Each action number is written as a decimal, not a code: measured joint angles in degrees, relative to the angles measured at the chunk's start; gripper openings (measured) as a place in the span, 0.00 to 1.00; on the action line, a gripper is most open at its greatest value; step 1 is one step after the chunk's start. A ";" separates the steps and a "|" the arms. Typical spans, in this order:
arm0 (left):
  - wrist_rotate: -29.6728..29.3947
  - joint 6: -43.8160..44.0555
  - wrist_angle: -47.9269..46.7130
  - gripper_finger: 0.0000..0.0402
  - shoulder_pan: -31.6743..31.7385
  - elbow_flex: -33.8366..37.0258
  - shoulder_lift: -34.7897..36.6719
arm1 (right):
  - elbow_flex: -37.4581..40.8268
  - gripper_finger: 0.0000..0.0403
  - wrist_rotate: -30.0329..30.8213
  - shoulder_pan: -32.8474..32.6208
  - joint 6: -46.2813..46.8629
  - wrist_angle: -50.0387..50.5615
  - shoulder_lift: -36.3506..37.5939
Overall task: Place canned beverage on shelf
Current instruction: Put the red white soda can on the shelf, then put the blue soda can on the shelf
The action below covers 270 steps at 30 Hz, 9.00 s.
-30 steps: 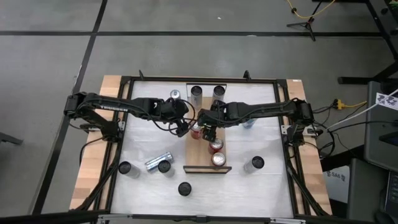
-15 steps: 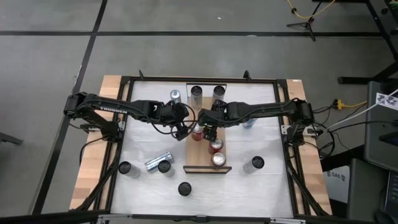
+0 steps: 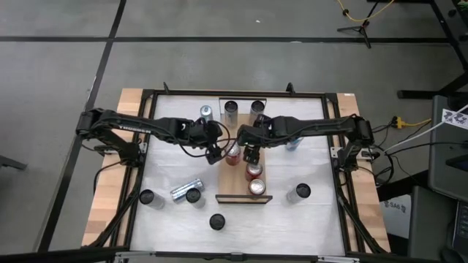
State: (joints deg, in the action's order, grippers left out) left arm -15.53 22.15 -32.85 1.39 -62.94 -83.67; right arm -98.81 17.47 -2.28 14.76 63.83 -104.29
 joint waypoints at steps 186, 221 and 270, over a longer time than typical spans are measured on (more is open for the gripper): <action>-4.91 10.25 0.79 0.86 26.00 -0.02 17.56 | -4.08 0.85 -1.16 0.07 0.98 12.35 14.81; -7.30 14.66 0.02 0.86 23.93 -0.02 1.76 | -4.08 0.85 -1.70 0.07 2.97 12.29 14.80; -11.56 21.31 -3.66 0.82 20.81 -0.08 -8.27 | -4.08 0.85 -1.70 0.07 2.74 12.33 14.79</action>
State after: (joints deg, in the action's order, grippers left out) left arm -27.09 43.46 -36.51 22.20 -63.02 -91.94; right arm -102.89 15.77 -2.22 17.50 76.16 -89.50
